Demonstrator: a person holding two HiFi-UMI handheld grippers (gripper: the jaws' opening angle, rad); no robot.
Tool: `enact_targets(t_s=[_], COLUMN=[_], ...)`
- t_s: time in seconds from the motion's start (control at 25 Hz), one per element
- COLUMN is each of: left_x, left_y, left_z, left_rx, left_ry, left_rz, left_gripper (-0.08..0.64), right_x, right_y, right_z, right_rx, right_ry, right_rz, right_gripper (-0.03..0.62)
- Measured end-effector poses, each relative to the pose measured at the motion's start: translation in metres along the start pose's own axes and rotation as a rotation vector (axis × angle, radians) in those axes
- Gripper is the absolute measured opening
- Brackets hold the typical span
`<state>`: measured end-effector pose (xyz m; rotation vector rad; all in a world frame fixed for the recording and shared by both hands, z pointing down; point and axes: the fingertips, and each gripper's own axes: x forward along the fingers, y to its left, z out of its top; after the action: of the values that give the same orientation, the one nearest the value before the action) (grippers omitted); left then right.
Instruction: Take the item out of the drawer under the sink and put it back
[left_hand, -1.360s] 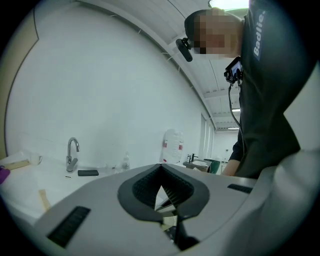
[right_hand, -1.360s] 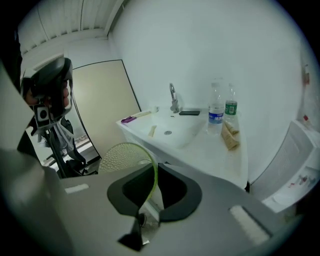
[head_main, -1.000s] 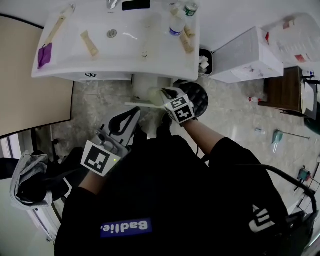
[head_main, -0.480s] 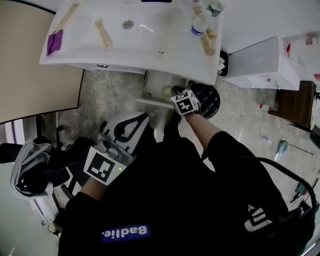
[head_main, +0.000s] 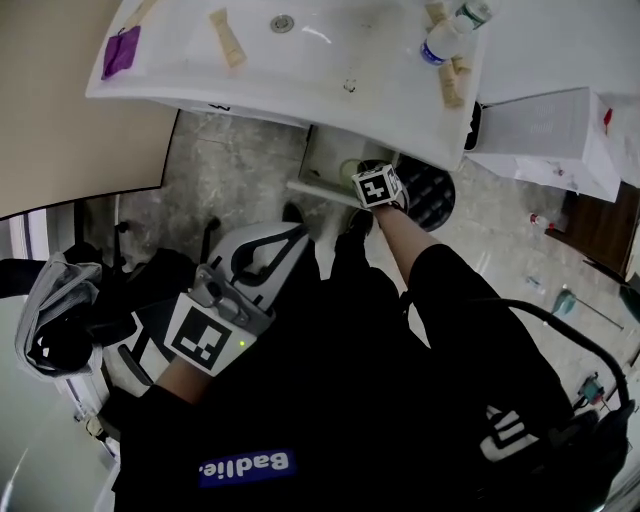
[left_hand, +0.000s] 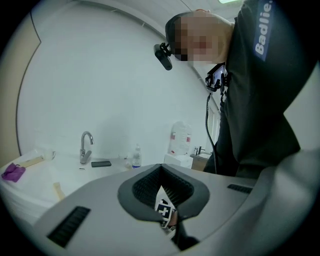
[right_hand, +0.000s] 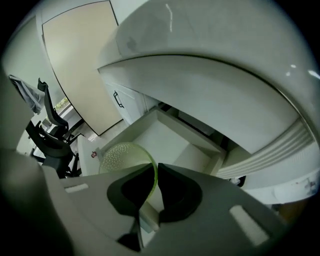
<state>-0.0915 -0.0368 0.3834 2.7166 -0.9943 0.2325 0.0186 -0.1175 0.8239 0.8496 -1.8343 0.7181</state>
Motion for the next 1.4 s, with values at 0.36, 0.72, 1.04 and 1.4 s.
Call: enact_targets(t_s=[0.36,0.72,1.04,1.4], left_x=[-0.023,-0.034,-0.036,-0.022], left_y=[0.012,0.019,0.02,0.003], left_z=[-0.014,-0.027,-0.027,-0.003], left_rx=[-0.018,-0.051,-0.059,-0.041], left_ry=[0.034,0.041,0.019,-0.045], left_rz=[0.023,0.024,-0.013,-0.063], left_gripper=[0.005,0.005,0.005,0.005], right_x=[0.033,0.041,0.023,-0.066], right_y=[-0.005,-0.007,0.0,0.013], right_z=[-0.013,-0.022,-0.014,0.002], right_rx=[0.108,0.175,0.202,0.168], right_ry=[0.053,0.082,0.035,-0.113], right_rz=[-0.015,-0.02,0.037,0.076], right_gripper=[0.023,0.029,0.11,0.109])
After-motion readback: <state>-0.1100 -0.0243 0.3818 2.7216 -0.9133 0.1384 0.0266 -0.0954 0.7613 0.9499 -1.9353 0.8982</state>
